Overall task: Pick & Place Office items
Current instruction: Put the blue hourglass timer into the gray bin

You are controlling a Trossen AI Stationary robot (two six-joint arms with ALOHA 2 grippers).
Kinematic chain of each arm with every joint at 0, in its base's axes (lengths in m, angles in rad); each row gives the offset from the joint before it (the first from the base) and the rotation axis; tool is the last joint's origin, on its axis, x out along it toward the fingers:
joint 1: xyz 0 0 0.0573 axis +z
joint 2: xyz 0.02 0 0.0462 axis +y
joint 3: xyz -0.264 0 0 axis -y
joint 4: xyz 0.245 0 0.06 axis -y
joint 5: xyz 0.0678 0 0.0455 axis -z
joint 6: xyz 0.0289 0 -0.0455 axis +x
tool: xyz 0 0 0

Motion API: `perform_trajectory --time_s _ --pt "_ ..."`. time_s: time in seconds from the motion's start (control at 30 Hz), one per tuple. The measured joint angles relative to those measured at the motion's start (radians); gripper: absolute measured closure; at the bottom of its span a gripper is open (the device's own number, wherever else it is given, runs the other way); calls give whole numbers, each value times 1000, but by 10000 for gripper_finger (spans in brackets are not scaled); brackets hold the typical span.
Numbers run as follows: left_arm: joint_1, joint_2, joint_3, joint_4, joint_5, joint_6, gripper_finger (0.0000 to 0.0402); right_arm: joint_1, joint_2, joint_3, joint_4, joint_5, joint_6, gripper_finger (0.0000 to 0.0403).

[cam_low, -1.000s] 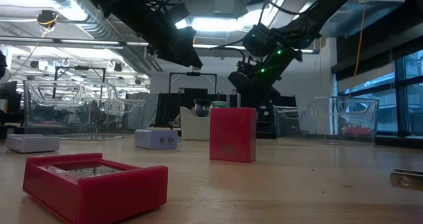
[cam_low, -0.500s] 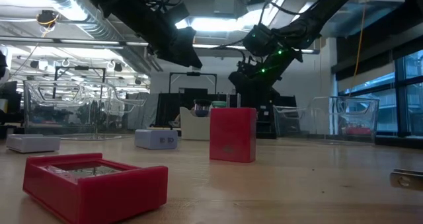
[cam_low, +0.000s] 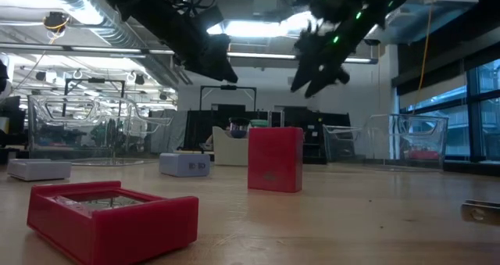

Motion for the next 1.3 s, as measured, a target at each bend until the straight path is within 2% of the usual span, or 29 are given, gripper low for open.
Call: perform_trajectory --time_s 0.13,0.3,0.47,0.67,0.8,0.97,1.07,1.3 --pt "0 0 0 -9 1 0 123 102 -104 0 -109 0 -1 85" --pt "0 0 0 -14 5 -1 123 279 -177 0 -195 3 45 92" --pt "0 0 0 -17 22 -1 123 475 -185 0 -205 54 136 97" --pt "0 0 0 -19 111 -1 123 665 -168 1 -199 149 239 97" --pt "-3 0 0 -25 192 0 123 769 -167 0 -265 163 437 97" --pt "-15 0 0 -29 211 10 123 883 -157 0 -430 161 867 97" --pt "-22 0 0 -27 211 18 123 953 -142 0 -479 121 1079 97" --pt "-39 0 0 -36 211 18 123 1067 -97 0 -510 101 1300 97"
